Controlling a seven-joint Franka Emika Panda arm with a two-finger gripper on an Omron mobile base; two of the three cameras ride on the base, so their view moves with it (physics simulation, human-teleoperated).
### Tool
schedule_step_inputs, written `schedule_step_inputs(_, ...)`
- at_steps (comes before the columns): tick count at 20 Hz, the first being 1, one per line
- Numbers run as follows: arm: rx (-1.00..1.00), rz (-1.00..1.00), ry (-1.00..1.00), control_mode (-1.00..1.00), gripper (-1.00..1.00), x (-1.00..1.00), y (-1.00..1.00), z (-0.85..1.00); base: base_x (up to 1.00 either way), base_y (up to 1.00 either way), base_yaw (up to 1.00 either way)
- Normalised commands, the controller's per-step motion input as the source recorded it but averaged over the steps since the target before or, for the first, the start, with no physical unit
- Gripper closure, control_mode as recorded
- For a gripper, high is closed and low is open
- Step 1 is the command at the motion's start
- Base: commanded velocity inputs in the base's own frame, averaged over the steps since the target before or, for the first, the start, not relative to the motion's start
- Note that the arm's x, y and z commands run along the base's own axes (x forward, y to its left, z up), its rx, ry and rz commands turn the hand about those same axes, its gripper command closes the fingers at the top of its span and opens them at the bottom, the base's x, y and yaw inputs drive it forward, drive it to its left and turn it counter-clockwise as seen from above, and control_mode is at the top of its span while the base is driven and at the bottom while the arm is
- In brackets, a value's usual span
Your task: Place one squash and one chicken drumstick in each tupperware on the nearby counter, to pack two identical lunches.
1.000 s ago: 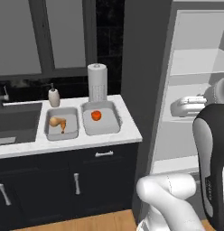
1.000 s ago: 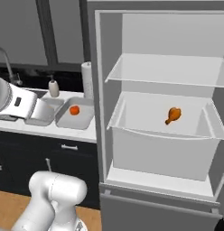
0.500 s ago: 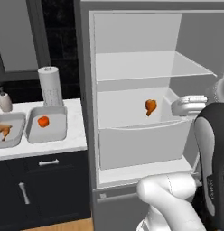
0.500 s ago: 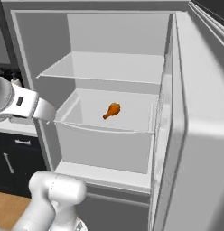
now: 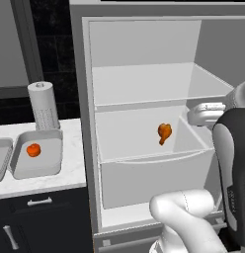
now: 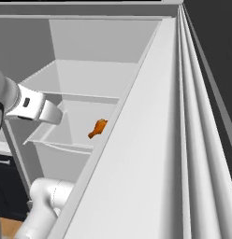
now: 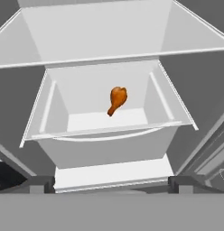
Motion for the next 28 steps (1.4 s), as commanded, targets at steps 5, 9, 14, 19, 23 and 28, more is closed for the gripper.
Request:
schedule_step_inputs(5,0.0,-0.03,-0.02,-1.0,-1.0,0.16,-0.25,-0.94,0.0,0.0,0.0)
schedule_step_inputs(9,0.02,-0.05,-0.03,-1.0,-1.0,0.93,-0.11,-0.82,0.0,0.0,0.0)
schedule_step_inputs(14,0.01,-0.02,-0.03,-1.0,-1.0,0.97,-0.03,-0.69,0.0,0.0,0.0)
schedule_step_inputs(19,0.0,0.0,-0.07,-1.0,-1.0,0.91,0.0,-0.53,0.0,0.0,0.0)
schedule_step_inputs(23,0.01,0.0,0.07,-1.0,-1.0,0.75,0.0,-0.2,0.0,0.0,0.0)
schedule_step_inputs(28,0.0,0.0,0.03,-1.0,-1.0,0.58,0.0,-0.25,0.0,0.0,0.0)
